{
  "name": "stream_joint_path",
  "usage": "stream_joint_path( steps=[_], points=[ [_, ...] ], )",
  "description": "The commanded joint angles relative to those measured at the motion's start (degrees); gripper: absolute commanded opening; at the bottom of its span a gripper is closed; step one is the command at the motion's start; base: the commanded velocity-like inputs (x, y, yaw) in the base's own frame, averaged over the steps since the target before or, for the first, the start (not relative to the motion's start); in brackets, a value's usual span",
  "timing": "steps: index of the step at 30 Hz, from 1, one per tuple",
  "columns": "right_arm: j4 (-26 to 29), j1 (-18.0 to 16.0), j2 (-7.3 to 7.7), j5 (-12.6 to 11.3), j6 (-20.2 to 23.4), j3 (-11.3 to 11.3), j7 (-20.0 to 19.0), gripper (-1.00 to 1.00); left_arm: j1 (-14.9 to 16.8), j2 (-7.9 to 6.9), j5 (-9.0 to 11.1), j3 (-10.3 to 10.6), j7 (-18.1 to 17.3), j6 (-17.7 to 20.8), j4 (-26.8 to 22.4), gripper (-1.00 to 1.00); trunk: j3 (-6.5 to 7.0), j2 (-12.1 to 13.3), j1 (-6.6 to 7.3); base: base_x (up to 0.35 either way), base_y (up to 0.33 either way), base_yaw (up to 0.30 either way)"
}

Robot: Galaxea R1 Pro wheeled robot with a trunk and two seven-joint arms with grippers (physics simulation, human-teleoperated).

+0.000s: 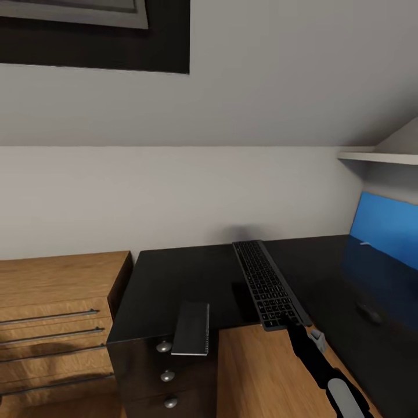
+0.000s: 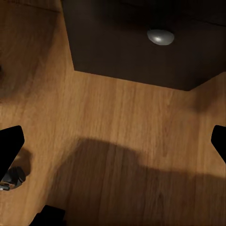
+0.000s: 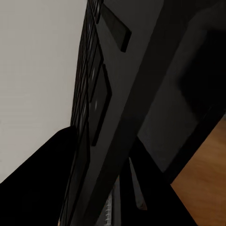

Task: In the bedroom, organize the workspace by keeping the computer under the desk, ensuring the monitor is on the desk, placing the keyboard on the desk next to the monitor, placing the mouse on the desk next to the keyboard, moving the folder from the swivel chair onto the desk next to the mouse, stacking the notebook on top of the folder with the pen on top of the notebook, and positioning the swivel chair next to the desk.

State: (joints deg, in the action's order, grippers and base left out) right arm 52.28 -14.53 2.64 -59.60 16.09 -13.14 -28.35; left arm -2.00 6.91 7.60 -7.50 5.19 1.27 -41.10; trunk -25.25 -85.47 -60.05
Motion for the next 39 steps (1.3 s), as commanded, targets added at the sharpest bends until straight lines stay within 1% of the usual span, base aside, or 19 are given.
stream_joint_path(
  steps=[1, 7, 11, 14, 22, 31, 39],
  points=[
    [-0.01, -0.03, -0.01, -0.49, 0.52, -0.12, -0.16, -1.0, -0.02, 0.03, 0.59, -0.04, 0.08, 0.13, -0.13, 1.0, 0.13, 0.39, 0.23, 0.0, 0.0, 0.0],
    [-0.02, -0.04, -0.03, -0.51, 0.52, -0.13, -0.33, -1.0, -0.02, 0.03, 0.58, 0.02, 0.08, 0.13, -0.12, 1.0, 1.21, 2.79, 1.54, 0.0, 0.0, 0.0],
    [-0.06, -0.03, -0.13, -0.52, 0.36, -0.13, -0.73, -1.0, -0.01, 0.03, 0.56, 0.02, 0.0, -2.23, 0.01, 1.0, 1.21, 2.79, 1.54, -0.004, 0.0, 0.0],
    [-0.01, -0.02, -0.1, -0.52, 0.4, -0.13, -0.74, -1.0, -0.02, 0.03, 0.51, 0.02, 0.0, -3.12, 0.15, 1.0, 1.21, 2.79, 1.54, -0.13, 0.0, 0.0],
    [0.01, 0.02, -0.03, -0.52, 0.34, -0.13, -0.74, -1.0, -0.02, 0.03, 0.49, 0.02, -0.01, -3.53, 0.22, 1.0, 1.21, 2.79, 1.54, -0.288, -0.006, 0.0],
    [0.01, 0.0, -0.09, -0.52, 0.18, -0.13, -1.11, -1.0, -0.02, 0.03, 0.43, 0.02, -0.01, -3.63, 0.23, 1.0, 1.21, 2.79, 1.54, -0.301, -0.123, 0.0],
    [-0.03, -0.04, -0.15, -0.52, 0.16, -0.07, -1.16, -1.0, -0.02, 0.03, 0.48, 0.02, 0.01, -3.62, 0.23, 1.0, 1.21, 2.79, 1.54, -0.321, -0.025, 0.0]
  ],
)
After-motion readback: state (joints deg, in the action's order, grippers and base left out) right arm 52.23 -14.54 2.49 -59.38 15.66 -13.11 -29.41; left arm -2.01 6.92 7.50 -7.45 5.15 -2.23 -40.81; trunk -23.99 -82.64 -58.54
